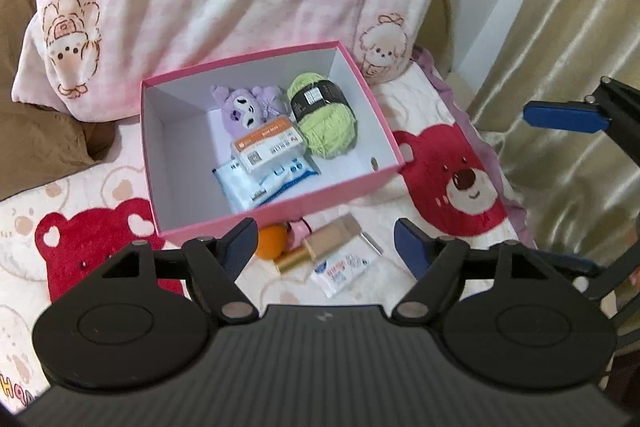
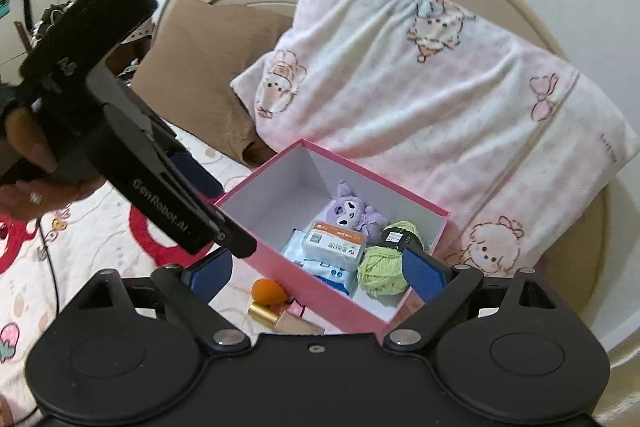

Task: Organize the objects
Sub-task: 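Withdraw the left gripper from the pink box, then move the left gripper to the small white wipes pack and grasp it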

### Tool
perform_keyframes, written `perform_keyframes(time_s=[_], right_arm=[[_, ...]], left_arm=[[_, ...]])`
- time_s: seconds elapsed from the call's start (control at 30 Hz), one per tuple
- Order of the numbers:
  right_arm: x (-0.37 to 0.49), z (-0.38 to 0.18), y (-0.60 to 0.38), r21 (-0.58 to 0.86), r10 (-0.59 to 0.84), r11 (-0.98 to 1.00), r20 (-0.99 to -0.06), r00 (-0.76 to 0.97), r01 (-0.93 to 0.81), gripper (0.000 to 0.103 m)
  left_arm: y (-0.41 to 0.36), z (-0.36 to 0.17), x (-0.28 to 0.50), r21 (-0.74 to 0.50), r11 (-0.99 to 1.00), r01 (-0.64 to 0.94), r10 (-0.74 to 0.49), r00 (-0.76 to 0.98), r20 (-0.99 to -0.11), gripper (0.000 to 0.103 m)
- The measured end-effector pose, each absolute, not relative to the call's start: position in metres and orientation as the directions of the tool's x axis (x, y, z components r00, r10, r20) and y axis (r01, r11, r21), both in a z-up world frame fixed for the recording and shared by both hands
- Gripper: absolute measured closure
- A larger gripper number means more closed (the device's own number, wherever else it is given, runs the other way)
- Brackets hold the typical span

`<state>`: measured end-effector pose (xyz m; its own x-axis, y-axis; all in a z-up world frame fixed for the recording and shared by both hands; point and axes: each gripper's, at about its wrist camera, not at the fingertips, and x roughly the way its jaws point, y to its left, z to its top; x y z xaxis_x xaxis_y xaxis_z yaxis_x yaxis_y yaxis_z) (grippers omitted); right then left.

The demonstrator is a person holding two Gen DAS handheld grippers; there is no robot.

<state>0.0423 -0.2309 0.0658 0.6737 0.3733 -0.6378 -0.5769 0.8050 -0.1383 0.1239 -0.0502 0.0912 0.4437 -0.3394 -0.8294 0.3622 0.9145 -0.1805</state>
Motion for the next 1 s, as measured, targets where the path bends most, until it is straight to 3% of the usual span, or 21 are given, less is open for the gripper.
perform_keyframes(time_s=[0.33, 0.6, 0.77, 1.0], right_arm=[[0.0, 0.029, -0.248, -0.03, 0.485, 0.76, -0.638, 0.598, -0.649, 0.009], [-0.007, -0.023, -0.249, -0.013, 0.588, 0.699, -0.557, 0.586, -0.715, 0.005], [0.014, -0.061, -0.24, -0.004, 0.55, 0.712, -0.617, 0.562, -0.702, 0.005], [0.047, -0.108, -0.23, -0.028, 0.49, 0.701, -0.707, 0.51, -0.713, 0.005]], left_arm=[[-0.052, 0.063, 0.079, -0.221, 0.905, 0.365, -0.371, 0.417, -0.83, 0.022], [-0.059, 0.02, 0.079, -0.269, 0.926, 0.267, -0.368, 0.472, -0.801, 0.022], [-0.066, -0.021, 0.075, -0.262, 0.933, 0.245, -0.35, 0.462, -0.815, 0.022], [-0.061, -0.077, 0.084, -0.343, 0.928, 0.148, -0.373, 0.415, -0.83, 0.025]])
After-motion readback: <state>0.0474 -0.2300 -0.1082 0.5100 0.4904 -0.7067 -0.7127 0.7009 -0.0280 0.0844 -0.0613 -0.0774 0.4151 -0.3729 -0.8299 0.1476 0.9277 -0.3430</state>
